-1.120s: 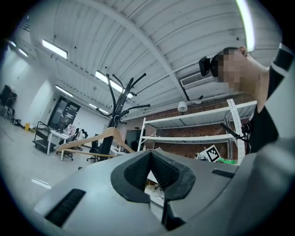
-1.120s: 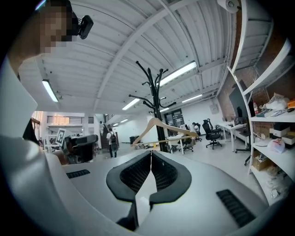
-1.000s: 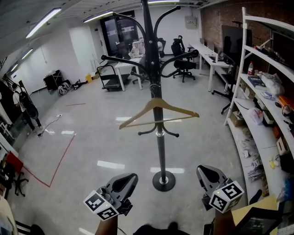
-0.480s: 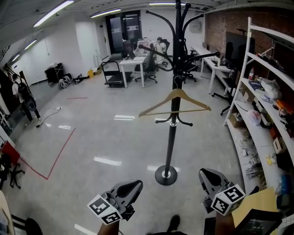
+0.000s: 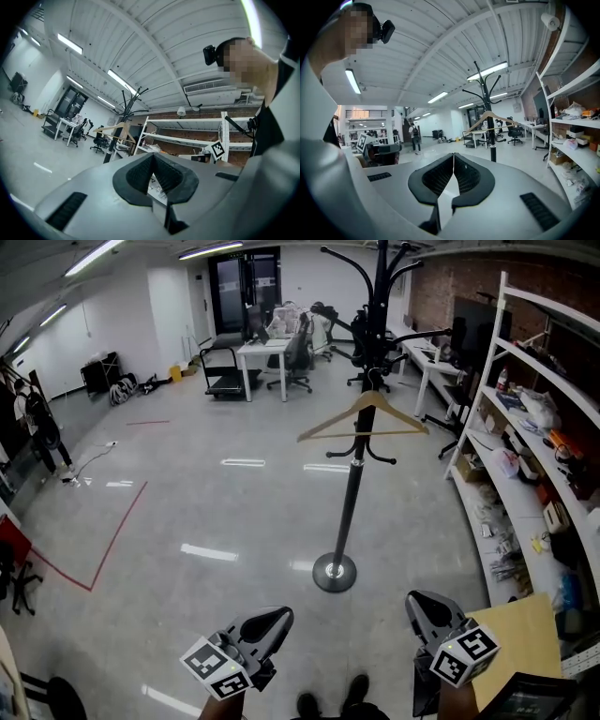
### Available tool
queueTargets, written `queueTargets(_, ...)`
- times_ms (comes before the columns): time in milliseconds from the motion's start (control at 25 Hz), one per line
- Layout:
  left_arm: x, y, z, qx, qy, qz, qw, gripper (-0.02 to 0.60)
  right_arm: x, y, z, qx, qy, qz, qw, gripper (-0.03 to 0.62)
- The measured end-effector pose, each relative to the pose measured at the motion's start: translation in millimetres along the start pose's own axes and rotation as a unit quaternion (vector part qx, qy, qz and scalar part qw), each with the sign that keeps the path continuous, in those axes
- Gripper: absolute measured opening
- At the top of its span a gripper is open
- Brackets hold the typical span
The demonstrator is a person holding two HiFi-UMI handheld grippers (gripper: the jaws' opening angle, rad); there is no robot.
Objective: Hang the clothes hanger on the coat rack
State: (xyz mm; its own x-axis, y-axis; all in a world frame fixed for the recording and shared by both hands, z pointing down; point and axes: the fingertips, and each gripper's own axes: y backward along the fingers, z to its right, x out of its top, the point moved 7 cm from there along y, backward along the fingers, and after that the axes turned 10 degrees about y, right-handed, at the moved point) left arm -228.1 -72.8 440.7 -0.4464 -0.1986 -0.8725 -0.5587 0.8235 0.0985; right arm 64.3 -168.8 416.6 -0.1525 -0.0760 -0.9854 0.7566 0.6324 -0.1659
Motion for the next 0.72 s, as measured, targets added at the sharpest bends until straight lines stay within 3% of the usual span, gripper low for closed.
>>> queueTargets(200, -6.7, 8.1, 31.4, -0.01, -0.018, -0.002, 0.9998, -0.001, 3.9, 26.6, -9.1, 0.002, 0.008, 0.005, 1.0, 0.008)
queueTargets(360, -12.6, 17.8, 57.1, 0.004, -0.019, -0.004, 0.9998, -0.001, 4.7, 49.9, -16.6, 0.013, 0.01, 0.021, 1.0, 0.008)
queueTargets(720, -65.2, 20.9, 154.4, 0.032, -0.023, -0.014, 0.9991, 0.0, -27.1, 145.7, -11.9, 0.038, -0.005, 0.032, 0.999, 0.008)
